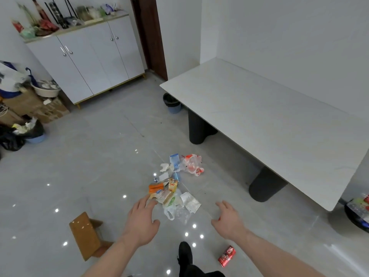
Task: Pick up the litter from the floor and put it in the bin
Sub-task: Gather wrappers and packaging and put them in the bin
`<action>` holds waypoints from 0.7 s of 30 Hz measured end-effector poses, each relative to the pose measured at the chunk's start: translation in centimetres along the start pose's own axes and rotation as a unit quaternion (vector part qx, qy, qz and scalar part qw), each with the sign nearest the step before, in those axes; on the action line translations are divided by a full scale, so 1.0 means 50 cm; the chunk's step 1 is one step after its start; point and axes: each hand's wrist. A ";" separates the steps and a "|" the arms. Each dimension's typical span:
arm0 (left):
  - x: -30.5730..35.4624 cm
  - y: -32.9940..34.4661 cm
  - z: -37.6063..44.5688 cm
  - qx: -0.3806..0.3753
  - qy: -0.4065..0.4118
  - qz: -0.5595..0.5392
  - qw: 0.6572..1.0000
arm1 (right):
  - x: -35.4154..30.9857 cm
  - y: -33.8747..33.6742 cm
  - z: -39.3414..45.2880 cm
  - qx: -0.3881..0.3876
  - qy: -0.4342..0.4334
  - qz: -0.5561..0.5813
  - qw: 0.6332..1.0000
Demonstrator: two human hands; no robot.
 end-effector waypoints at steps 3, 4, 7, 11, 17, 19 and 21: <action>-0.062 -0.046 0.074 -0.008 -0.006 0.008 1.000 | -0.086 0.006 0.070 -0.020 -0.005 0.005 1.000; -0.085 -0.062 0.094 -0.009 -0.011 0.009 1.000 | -0.116 0.009 0.090 -0.025 -0.008 0.011 1.000; -0.151 -0.112 0.164 -0.002 -0.029 0.012 0.999 | -0.204 0.004 0.159 -0.029 -0.021 0.013 0.999; -0.223 -0.165 0.258 -0.012 -0.037 0.013 0.999 | -0.309 -0.013 0.237 -0.026 -0.023 0.026 0.999; -0.303 -0.220 0.458 -0.056 0.010 0.032 0.998 | -0.415 -0.006 0.369 0.002 0.027 0.056 0.998; -0.330 -0.239 0.539 -0.073 0.037 0.041 0.996 | -0.445 0.006 0.415 0.019 0.051 0.071 0.996; -0.360 -0.254 0.622 -0.089 0.065 0.052 0.993 | -0.476 0.025 0.461 0.035 0.077 0.074 0.994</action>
Point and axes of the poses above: each hand's wrist, its own z-axis towards the middle knuckle, its own y-axis out of the palm, x = y × z, and after that the axes turned 1 degree about -y, right-handed
